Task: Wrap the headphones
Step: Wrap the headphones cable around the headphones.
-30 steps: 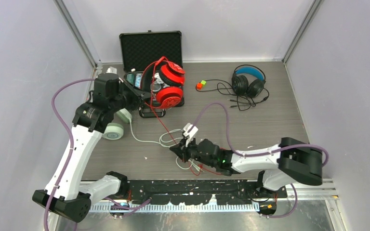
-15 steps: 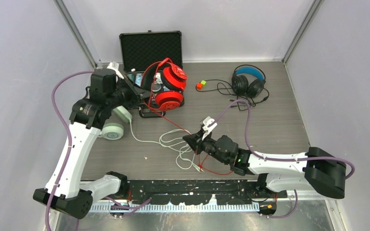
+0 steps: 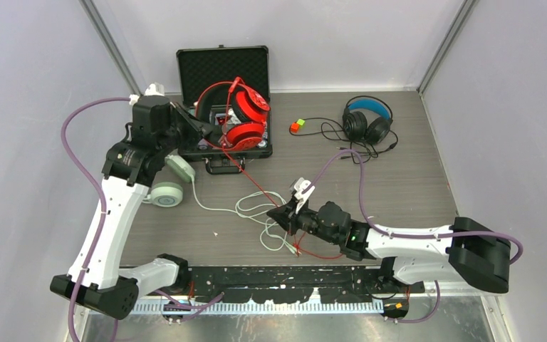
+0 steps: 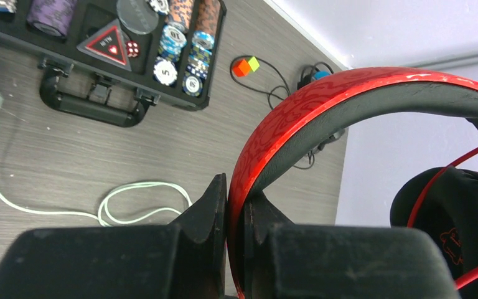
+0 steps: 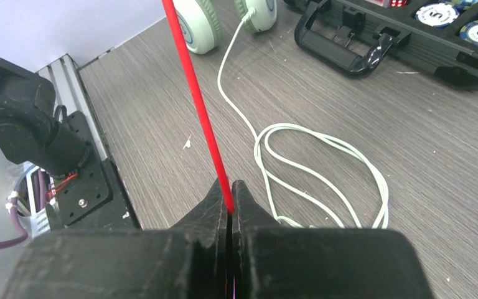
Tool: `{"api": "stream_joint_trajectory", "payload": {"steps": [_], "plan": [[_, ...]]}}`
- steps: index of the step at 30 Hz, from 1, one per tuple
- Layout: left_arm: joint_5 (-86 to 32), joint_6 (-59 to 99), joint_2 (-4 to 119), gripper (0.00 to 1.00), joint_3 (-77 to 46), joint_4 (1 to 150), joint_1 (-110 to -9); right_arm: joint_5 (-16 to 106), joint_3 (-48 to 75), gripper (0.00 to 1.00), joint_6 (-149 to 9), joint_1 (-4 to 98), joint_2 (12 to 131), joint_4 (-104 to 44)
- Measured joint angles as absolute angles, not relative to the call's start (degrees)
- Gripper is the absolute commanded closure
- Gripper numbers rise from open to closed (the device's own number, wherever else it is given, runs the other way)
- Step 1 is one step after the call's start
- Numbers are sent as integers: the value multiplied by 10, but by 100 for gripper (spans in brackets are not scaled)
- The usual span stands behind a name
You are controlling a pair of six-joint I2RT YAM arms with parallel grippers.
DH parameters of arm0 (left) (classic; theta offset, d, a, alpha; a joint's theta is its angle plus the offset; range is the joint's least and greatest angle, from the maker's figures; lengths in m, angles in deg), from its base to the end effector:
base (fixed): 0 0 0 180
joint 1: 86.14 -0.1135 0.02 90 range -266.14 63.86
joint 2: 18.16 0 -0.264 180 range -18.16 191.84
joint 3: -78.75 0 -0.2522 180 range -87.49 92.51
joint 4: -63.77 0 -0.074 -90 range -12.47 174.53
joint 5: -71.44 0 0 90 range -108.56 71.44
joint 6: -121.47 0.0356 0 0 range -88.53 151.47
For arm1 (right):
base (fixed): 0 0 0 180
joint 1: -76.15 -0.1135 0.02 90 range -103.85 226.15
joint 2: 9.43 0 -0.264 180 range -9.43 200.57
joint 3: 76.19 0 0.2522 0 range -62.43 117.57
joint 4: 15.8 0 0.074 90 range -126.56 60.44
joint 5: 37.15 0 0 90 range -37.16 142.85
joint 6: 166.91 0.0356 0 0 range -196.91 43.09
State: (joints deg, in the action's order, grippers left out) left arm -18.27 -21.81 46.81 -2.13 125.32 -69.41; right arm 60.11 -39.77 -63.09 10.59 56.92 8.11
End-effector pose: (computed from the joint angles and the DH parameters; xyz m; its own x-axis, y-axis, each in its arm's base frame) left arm 0.2053 -0.0615 0.4438 -0.4908 -0.6895 -0.5327 -0.1837 0.6795 -0.7103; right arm 0.1040 0.2179 0.2180 -0.2454 0.0327 -0.9689 -0.8161 0.5325 0.2247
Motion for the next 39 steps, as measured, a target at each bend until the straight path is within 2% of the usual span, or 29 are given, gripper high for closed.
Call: {"api": "stream_joint_trajectory", "payload": {"steps": [12,17,23,32,39], "plan": [[-138,-186,439,100,-21,1245,-695,598,-399,100,-631,106,585,85],[-227,-164,433,100,-22,1247,-699,609,-399,100,-633,121,585,84],[-373,-88,428,100,-22,1285,-698,585,-398,100,-631,203,569,77],[-437,100,432,100,-23,1368,-699,484,-309,100,-628,302,494,-63],[-400,248,433,100,-54,1382,-661,392,-183,100,-586,321,487,-252]]}}
